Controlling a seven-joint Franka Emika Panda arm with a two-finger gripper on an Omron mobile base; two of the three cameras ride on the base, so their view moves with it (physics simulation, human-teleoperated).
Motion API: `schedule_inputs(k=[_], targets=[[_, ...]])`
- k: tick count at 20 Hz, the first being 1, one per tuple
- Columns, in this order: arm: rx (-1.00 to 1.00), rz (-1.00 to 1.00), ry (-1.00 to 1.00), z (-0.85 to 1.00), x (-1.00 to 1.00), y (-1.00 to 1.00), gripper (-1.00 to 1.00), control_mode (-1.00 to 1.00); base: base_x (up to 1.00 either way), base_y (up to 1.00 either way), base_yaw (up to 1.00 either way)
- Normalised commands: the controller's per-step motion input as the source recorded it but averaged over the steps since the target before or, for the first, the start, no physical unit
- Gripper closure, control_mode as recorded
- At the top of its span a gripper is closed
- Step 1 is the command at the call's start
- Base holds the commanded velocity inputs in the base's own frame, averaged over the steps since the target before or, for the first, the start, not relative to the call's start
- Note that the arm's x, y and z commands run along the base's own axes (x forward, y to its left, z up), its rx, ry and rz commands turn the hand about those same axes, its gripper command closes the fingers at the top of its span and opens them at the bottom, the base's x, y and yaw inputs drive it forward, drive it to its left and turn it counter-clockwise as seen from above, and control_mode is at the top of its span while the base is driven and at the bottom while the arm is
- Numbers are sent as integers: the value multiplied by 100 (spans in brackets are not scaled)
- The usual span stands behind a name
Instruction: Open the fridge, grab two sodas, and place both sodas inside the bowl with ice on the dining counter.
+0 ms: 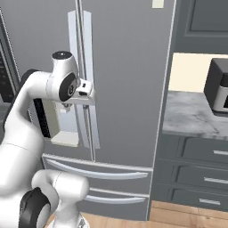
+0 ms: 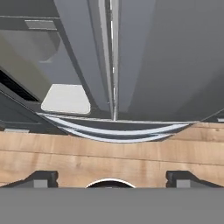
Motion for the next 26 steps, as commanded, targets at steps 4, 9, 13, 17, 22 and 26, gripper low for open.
schedule_inputs(k=[4,9,13,17,22,26], targets=[[-1,0,-28,9,18,-12,-100,-100,0,0,0],[0,0,-27,16,65,0,-100,-100,0,0,0],[0,0,-15,3,43,-10,-100,-100,0,0,0],[0,0,-8,0,58,-14,-100,-100,0,0,0],[0,-1,-2,0,46,-1,-100,-100,0,0,0],[0,-1,0,0,48,0,-100,-100,0,0,0]])
